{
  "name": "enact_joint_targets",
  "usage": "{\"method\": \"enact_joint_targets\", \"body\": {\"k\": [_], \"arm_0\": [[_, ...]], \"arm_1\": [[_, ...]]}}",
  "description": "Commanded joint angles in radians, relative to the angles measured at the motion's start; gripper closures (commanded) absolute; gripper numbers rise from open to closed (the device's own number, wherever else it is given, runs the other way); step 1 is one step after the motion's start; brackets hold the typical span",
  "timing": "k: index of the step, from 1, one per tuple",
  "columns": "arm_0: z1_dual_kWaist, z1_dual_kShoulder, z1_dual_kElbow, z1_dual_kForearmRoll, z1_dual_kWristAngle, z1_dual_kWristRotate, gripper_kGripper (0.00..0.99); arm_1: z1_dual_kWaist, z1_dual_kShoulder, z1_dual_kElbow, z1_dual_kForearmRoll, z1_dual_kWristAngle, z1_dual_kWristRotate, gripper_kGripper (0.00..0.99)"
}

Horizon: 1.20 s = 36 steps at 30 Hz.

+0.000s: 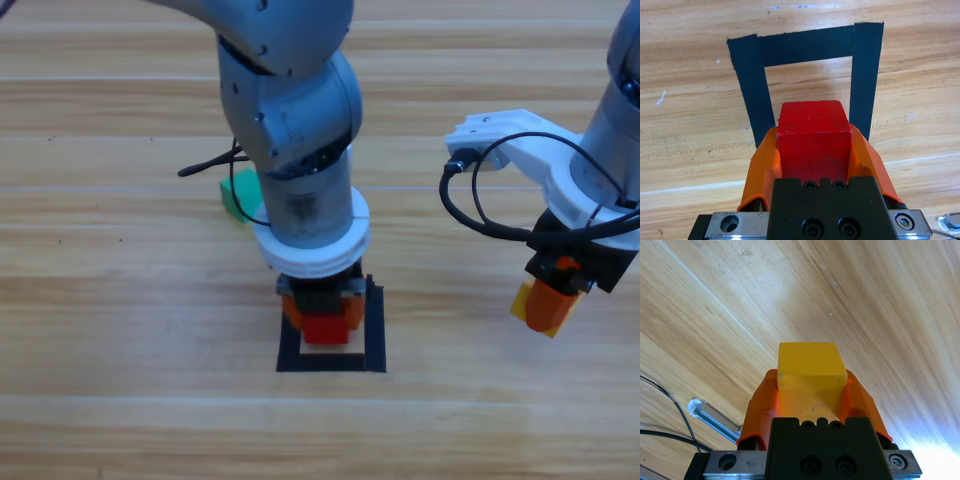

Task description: Stack the blocks in the rectangular block: red at the bottom, yellow in the middle, green on top

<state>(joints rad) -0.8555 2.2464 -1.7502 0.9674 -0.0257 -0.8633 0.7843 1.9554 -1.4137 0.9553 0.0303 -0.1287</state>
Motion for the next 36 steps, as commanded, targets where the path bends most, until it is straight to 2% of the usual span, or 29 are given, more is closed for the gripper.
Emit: {"method": "enact_joint_targets", "body": {"k": [1,36], "arm_0": [[-0.02,0.065,-0.018,-0.004,-0.013,-0.016,0.99],[-0.037,0.082,-0.034,0.004,0.016,0.004,0.99]], "arm_1": [[-0.033,0.014,0.03,-0.03,-0.018,0.012,0.99],[-0.033,0.01,0.041,-0.033,-0.003,0.004,0.99]]}}
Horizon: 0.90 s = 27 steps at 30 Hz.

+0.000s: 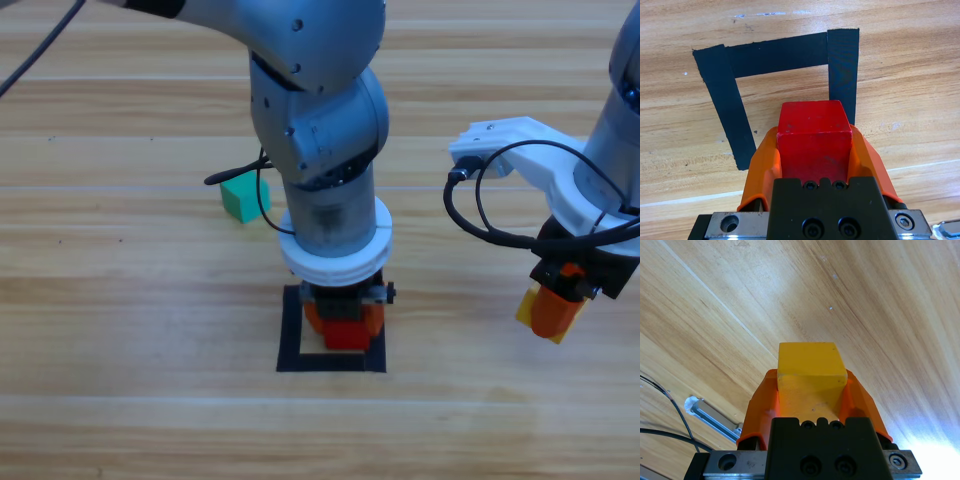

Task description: Stack the blocks in the rectangular block: red at the bottom, yellow in the middle, green on top

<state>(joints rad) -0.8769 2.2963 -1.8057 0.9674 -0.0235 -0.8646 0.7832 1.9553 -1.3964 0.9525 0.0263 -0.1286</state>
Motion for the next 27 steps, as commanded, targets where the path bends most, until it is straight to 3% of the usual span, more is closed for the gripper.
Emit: {"method": "enact_joint_targets", "body": {"k": [1,25,26,27], "arm_0": [[-0.016,0.031,0.023,0.004,0.014,0.009,0.99],[-0.005,0.017,0.032,0.007,0.025,0.033,0.99],[-0.007,0.018,0.026,0.007,0.025,0.033,0.927],[-0.007,0.018,0.022,0.007,0.027,0.03,0.646]], "arm_1": [[-0.03,0.01,0.023,-0.032,0.001,0.003,0.99],[-0.03,0.013,0.025,-0.038,0.012,-0.008,0.99],[-0.03,0.014,0.025,-0.038,0.014,-0.009,0.99],[-0.03,0.016,0.025,-0.038,0.014,-0.011,0.99]]}}
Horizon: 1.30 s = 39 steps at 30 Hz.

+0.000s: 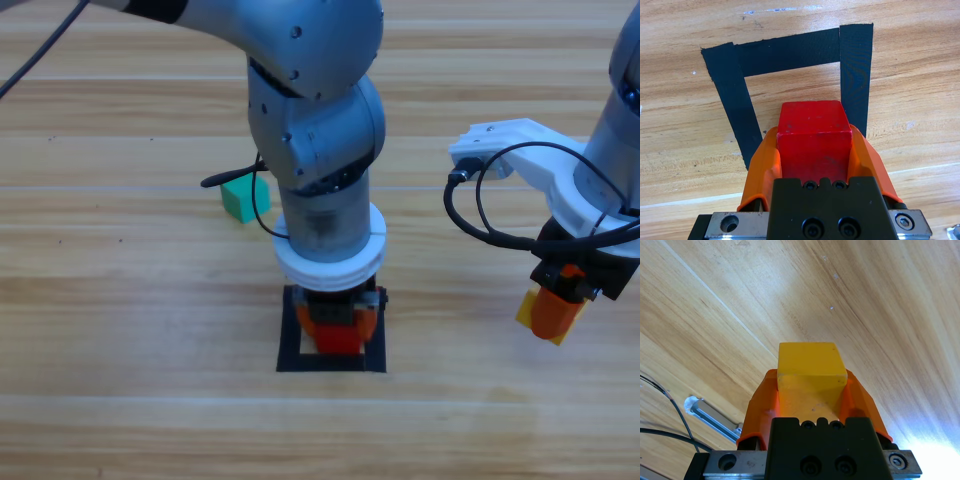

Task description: Stack the blocks in the rectangular block: red at the bottom, yellow in the middle, green on top

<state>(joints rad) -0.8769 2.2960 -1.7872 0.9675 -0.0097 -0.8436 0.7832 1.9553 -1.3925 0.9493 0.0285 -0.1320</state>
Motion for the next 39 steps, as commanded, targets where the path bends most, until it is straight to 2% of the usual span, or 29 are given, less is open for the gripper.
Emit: {"method": "enact_joint_targets", "body": {"k": [1,2,3,17,19,23,26,30,33,35,37,39], "arm_0": [[-0.007,0.017,0.003,0.008,0.014,0.003,0.294],[-0.007,0.016,0.005,0.01,0.016,0.0,0.053],[-0.007,0.016,0.006,0.011,0.019,0.0,0.001],[-0.007,-0.096,-0.018,0.022,0.05,0.003,0.0],[-0.002,-0.115,-0.072,0.051,0.057,0.012,0.0],[0.018,-0.109,-0.319,0.221,0.091,0.037,0.0],[0.076,-0.118,-0.328,0.26,0.099,0.074,0.0],[0.179,-0.119,-0.241,0.26,0.105,0.147,0.0],[0.254,-0.125,-0.205,0.257,0.117,0.215,0.0],[0.294,-0.135,-0.205,0.258,0.122,0.268,0.001],[0.334,-0.159,-0.192,0.26,0.126,0.319,0.001],[0.369,-0.182,-0.17,0.26,0.126,0.373,0.0]], "arm_1": [[-0.032,0.016,0.023,-0.035,0.013,-0.008,0.99],[-0.032,0.016,0.023,-0.035,0.013,-0.008,0.99],[-0.03,0.016,0.023,-0.037,0.013,-0.008,0.99],[-0.03,-0.012,0.016,-0.035,0.011,-0.001,0.99],[-0.03,-0.016,0.012,-0.035,0.011,0.0,0.99],[-0.03,-0.024,-0.005,-0.035,0.01,0.012,0.99],[-0.03,-0.035,-0.007,-0.047,0.021,0.018,0.99],[-0.03,-0.041,-0.013,-0.063,0.108,0.04,0.99],[-0.001,-0.042,-0.031,-0.066,0.129,0.075,0.99],[0.015,-0.05,-0.037,-0.067,0.137,0.132,0.99],[0.03,-0.039,-0.043,-0.067,0.185,0.178,0.99],[0.034,-0.016,-0.051,-0.066,0.179,0.252,0.99]]}}
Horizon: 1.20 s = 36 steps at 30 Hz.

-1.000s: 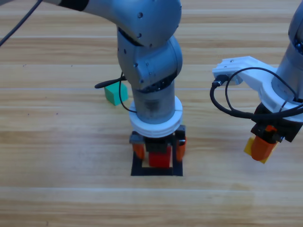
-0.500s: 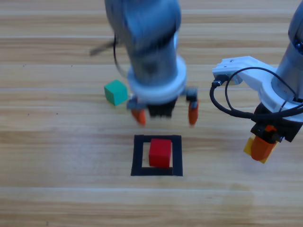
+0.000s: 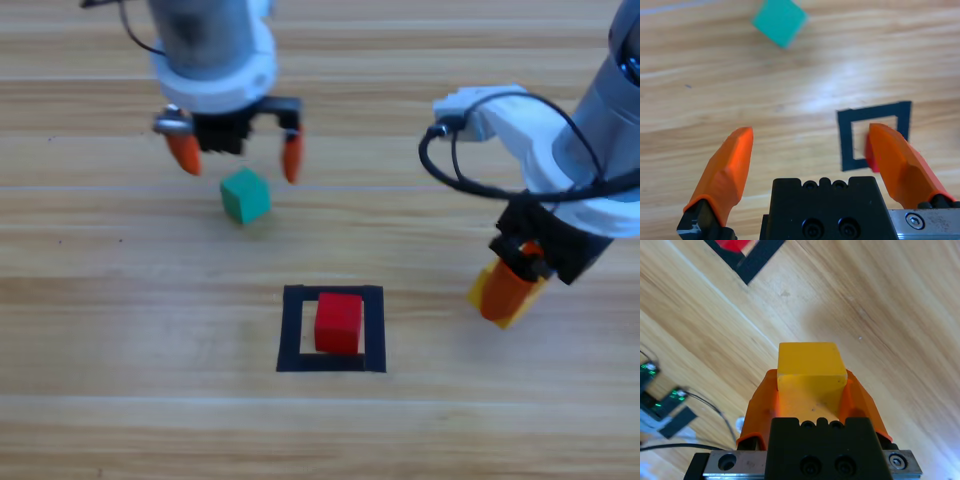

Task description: Stack the blocks in the rectangular block: red at the bottom, yellow in the middle, green on top

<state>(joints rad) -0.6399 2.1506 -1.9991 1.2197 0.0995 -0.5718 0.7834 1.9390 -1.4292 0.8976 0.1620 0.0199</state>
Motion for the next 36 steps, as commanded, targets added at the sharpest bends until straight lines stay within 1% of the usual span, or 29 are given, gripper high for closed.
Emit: {"method": "enact_joint_targets", "body": {"k": [1,4,7,11,12,14,16,19,21,29,36], "arm_0": [[0.149,-0.046,0.049,0.006,0.016,0.132,0.0],[0.172,-0.055,0.048,0.007,0.008,0.21,0.0],[0.181,-0.063,0.046,0.007,-0.01,0.293,0.0],[0.22,-0.066,0.051,0.018,-0.07,0.374,0.0],[0.226,-0.069,0.051,0.021,-0.08,0.386,0.0],[0.238,-0.09,0.057,0.023,-0.098,0.403,0.0],[0.246,-0.112,0.056,0.027,-0.109,0.42,0.0],[0.264,-0.133,0.043,0.05,-0.11,0.437,0.0],[0.276,-0.146,0.04,0.057,-0.112,0.451,0.0],[0.33,-0.156,0.046,0.07,-0.155,0.501,0.0],[0.332,-0.158,0.062,0.07,-0.178,0.504,0.0]], "arm_1": [[0.034,0.009,-0.02,-0.014,0.044,0.146,0.99],[0.045,0.012,-0.036,-0.014,0.042,0.275,0.99],[0.105,0.011,-0.076,0.0,-0.018,0.371,0.99],[0.143,0.031,-0.126,0.003,-0.038,0.473,0.99],[0.157,0.048,-0.149,0.015,-0.061,0.508,0.99],[0.197,0.101,-0.249,0.096,-0.128,0.588,0.99],[0.226,0.178,-0.39,0.216,-0.171,0.649,0.99],[0.269,0.293,-0.599,0.371,-0.199,0.7,0.99],[0.286,0.339,-0.677,0.425,-0.206,0.729,0.99],[0.293,0.416,-0.737,0.438,-0.197,0.839,0.99],[0.293,0.477,-0.764,0.437,-0.19,0.911,0.99]]}}
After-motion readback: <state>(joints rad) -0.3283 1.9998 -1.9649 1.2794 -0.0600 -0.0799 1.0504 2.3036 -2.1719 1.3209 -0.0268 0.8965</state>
